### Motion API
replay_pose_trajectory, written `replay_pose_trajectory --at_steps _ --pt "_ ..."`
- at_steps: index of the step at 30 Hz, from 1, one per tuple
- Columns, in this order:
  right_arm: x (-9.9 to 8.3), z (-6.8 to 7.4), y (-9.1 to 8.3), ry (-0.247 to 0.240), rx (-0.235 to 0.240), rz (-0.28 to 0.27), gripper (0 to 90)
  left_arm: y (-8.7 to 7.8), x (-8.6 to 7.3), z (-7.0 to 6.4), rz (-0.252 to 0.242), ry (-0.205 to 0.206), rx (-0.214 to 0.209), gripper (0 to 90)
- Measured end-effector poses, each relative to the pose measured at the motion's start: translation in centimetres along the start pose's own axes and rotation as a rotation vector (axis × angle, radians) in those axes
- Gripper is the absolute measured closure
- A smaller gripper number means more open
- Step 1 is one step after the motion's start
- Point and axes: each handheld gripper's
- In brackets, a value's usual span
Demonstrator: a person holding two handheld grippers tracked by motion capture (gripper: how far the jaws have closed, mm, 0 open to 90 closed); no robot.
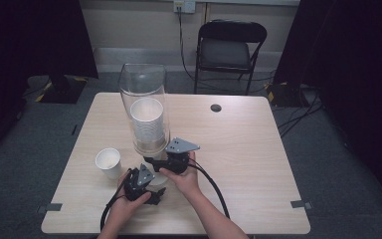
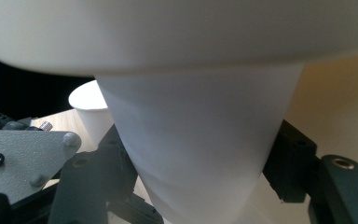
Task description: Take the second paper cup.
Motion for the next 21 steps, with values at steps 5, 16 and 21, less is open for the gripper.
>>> replay_pose_trajectory --at_steps 5,16,21 --pt "0.0 -0.2 0.0 -0.005 0.004 0.005 36.8 0.1 0.1 0.2 -0.007 -0.010 -0.016 2.8" --pt "-0.1 -0.3 0.1 -0.027 -0.001 -0.001 37.1 0.1 0.1 0.0 -0.001 -0.020 -0.021 1.3" --pt "-4.0 -1.4 0.0 -0.004 -0.011 0.133 39.5 0.0 0.0 0.0 -0.010 -0.036 -0.029 1.1"
Point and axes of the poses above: each handheld gripper's, and its own axes: y roughly forward along the jaws, x roughly out of its top, z roughly to its left, and after that the axes turned 7 degrees about z, right-handed
